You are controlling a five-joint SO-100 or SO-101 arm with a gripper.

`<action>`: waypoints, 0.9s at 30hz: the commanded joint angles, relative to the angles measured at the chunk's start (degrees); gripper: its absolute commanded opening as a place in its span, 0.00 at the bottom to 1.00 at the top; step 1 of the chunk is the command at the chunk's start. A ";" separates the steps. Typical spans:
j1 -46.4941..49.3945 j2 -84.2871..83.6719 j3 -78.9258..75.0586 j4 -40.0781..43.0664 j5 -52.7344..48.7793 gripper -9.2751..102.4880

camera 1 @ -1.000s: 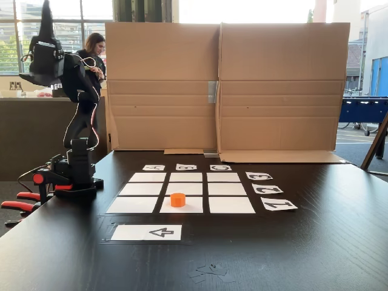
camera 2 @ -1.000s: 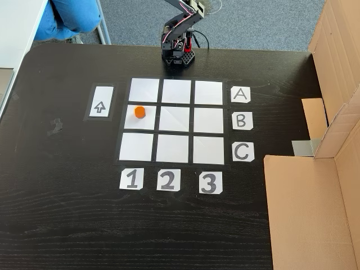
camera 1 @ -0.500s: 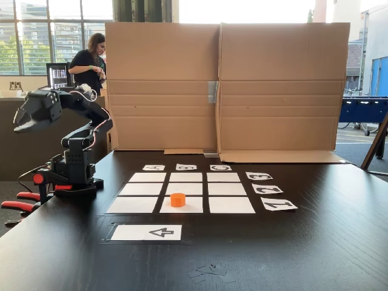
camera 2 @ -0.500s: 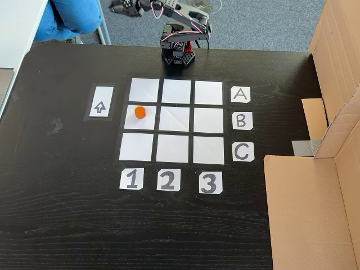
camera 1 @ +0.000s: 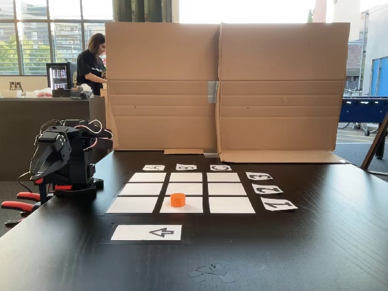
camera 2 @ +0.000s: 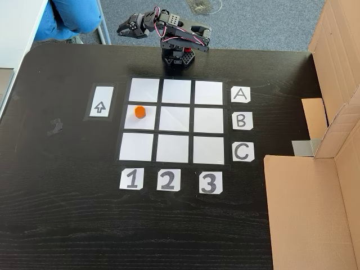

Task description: Pick up the round, orange token and place it in the grid on square B1.

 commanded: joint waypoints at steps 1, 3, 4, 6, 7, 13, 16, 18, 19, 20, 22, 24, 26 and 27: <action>0.44 0.44 0.00 -0.62 0.79 0.08; 0.44 0.44 0.00 -0.79 0.97 0.08; 0.44 0.44 0.00 -0.79 1.14 0.08; 0.44 0.44 0.09 -0.88 1.14 0.08; 0.35 0.44 0.09 -0.88 1.14 0.08; -0.35 0.44 0.09 -1.05 1.14 0.08; -0.35 0.44 0.09 -1.05 1.14 0.08; -0.35 0.44 0.09 -1.05 1.14 0.08; -0.35 0.44 0.09 -1.05 1.14 0.08; -0.35 0.44 0.09 -1.05 1.14 0.08; -0.35 0.44 0.09 -1.05 1.14 0.08; -0.35 0.44 0.09 -1.05 1.14 0.08; -0.35 0.44 0.09 -1.05 1.14 0.08; -0.35 0.44 0.09 -1.05 1.14 0.08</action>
